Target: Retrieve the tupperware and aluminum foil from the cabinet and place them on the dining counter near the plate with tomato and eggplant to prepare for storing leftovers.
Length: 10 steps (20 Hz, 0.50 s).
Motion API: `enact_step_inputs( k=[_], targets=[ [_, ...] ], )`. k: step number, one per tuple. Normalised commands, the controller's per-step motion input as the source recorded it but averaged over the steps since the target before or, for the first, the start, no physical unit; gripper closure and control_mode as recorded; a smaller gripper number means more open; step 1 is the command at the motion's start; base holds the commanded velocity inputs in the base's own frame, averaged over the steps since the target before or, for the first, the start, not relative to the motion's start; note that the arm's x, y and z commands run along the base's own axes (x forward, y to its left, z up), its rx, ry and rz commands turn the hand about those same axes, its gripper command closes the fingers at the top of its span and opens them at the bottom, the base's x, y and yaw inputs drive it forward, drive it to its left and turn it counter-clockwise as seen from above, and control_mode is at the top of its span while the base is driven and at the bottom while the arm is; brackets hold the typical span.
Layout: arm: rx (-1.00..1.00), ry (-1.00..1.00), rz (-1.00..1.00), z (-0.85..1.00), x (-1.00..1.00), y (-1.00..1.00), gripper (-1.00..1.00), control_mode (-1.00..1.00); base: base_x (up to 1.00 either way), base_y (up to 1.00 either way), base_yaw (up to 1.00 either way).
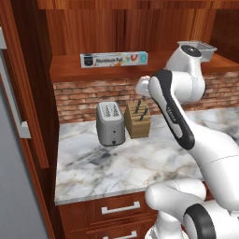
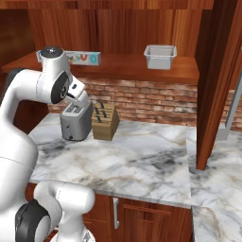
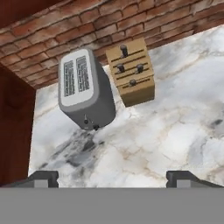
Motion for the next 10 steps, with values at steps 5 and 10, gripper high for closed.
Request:
enact_step_inputs(
  k=[5,10],
  targets=[
    [0.37,0.06,-0.28,0.38,0.00,0.36,-1.00,-1.00,0.00,0.00,0.00],
    [0.53,0.07,-0.30,0.01,0.00,0.09,-1.00,-1.00,0.00,0.00,0.00]
  ],
)
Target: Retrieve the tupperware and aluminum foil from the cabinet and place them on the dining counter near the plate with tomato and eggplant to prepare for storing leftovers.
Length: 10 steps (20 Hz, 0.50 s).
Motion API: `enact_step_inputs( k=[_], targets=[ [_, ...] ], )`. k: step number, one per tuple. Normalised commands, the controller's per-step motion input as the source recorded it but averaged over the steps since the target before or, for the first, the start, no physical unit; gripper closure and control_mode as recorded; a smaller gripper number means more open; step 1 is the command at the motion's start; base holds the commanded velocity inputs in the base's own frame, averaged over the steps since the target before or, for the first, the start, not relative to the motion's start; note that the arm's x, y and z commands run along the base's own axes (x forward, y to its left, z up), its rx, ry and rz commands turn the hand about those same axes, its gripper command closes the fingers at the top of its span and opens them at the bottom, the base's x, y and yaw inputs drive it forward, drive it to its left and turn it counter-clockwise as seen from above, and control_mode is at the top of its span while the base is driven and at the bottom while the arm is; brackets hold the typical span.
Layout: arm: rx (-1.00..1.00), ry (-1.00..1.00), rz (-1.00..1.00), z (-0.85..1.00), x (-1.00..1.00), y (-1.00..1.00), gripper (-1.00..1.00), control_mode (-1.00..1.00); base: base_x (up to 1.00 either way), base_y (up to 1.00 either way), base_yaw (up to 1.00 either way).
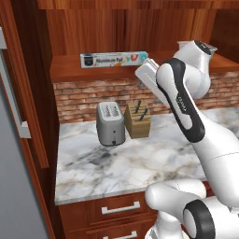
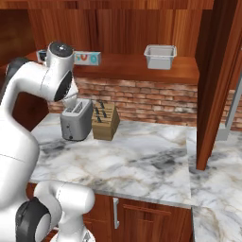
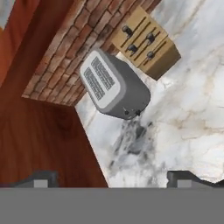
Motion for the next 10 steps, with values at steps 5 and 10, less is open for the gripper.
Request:
enact_step_inputs(
  k=[5,10],
  targets=[
    [0.48,0.19,-0.31,0.14,0.00,0.05,-1.00,-1.00,0.00,0.00,0.00],
    [0.41,0.37,-0.17,0.66,0.06,0.00,-1.00,-1.00,0.00,0.00,0.00]
  ],
)
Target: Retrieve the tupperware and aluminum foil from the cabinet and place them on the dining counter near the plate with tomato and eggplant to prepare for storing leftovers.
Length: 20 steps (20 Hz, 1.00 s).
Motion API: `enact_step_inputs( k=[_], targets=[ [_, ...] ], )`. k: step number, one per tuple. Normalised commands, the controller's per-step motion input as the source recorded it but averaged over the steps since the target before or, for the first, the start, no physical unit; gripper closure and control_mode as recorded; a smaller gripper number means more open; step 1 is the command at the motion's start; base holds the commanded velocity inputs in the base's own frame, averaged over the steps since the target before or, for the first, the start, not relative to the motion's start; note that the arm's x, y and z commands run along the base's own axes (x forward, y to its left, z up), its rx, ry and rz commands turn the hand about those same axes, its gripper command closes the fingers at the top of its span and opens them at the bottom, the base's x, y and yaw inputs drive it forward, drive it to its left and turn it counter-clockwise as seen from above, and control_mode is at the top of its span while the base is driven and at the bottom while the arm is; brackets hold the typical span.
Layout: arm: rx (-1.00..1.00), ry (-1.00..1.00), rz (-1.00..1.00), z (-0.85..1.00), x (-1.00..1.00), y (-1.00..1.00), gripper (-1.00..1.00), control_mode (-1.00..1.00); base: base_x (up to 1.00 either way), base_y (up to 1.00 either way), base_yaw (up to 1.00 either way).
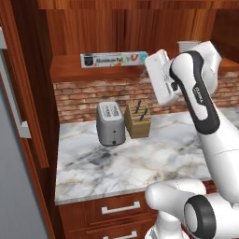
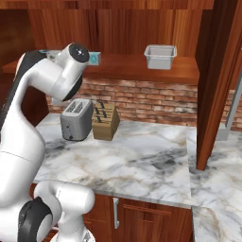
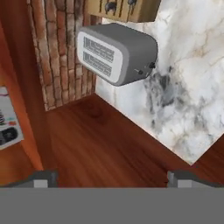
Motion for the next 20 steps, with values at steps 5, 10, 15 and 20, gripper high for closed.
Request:
enact_step_inputs(
  k=[5,10,15,20],
  targets=[
    [0.30,0.20,-0.13,0.25,0.34,-0.05,-1.00,-1.00,0.00,0.00,0.00],
    [0.17,0.02,-0.08,0.00,0.37,-0.27,-1.00,-1.00,0.00,0.00,0.00],
    [0.08,0.01,-0.07,0.00,0.42,-0.27,-1.00,-1.00,0.00,0.00,0.00],
    [0.01,0.11,-0.02,0.14,0.40,-0.18,-1.00,-1.00,0.00,0.00,0.00]
  ],
)
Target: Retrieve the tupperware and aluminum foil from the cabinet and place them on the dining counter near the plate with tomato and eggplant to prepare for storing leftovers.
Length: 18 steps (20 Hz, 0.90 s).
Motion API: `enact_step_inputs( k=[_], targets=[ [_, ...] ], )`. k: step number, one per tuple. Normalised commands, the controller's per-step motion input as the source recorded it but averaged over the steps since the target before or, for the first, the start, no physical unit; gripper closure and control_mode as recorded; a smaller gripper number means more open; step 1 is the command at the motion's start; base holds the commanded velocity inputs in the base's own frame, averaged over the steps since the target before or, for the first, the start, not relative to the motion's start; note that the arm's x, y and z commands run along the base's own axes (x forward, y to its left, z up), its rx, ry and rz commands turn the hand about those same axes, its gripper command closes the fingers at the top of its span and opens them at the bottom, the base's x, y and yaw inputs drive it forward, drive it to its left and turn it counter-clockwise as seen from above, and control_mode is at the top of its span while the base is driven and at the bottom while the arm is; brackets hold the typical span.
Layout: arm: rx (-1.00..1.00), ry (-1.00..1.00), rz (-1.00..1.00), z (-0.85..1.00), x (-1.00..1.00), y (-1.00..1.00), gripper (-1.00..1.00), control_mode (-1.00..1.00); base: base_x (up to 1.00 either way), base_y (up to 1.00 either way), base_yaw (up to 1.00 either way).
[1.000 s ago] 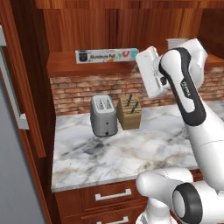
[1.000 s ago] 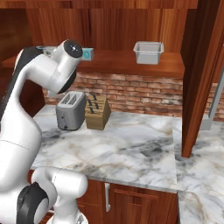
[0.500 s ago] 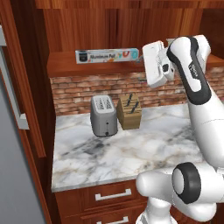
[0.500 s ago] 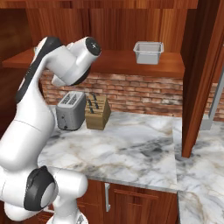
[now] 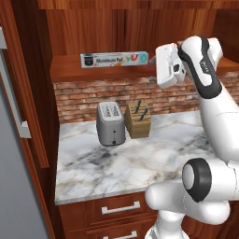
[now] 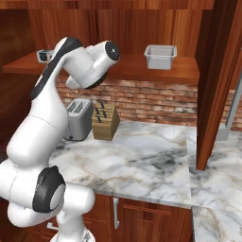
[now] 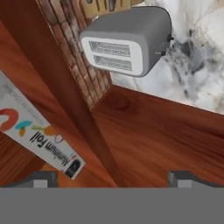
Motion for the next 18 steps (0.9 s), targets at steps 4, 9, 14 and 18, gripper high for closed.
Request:
enact_step_inputs(
  k=[4,9,14,18],
  targets=[
    [0.03,0.15,0.00,0.27,0.48,0.00,-1.00,-1.00,0.00,0.00,0.00],
    [0.10,0.15,0.00,0.19,0.52,0.00,-1.00,-1.00,0.00,0.00,0.00],
    [0.08,0.03,0.00,0.00,0.57,0.00,-1.00,-1.00,0.00,0.00,0.00],
    [0.01,0.00,0.00,0.02,0.55,0.00,-1.00,-1.00,0.00,0.00,0.00]
  ],
)
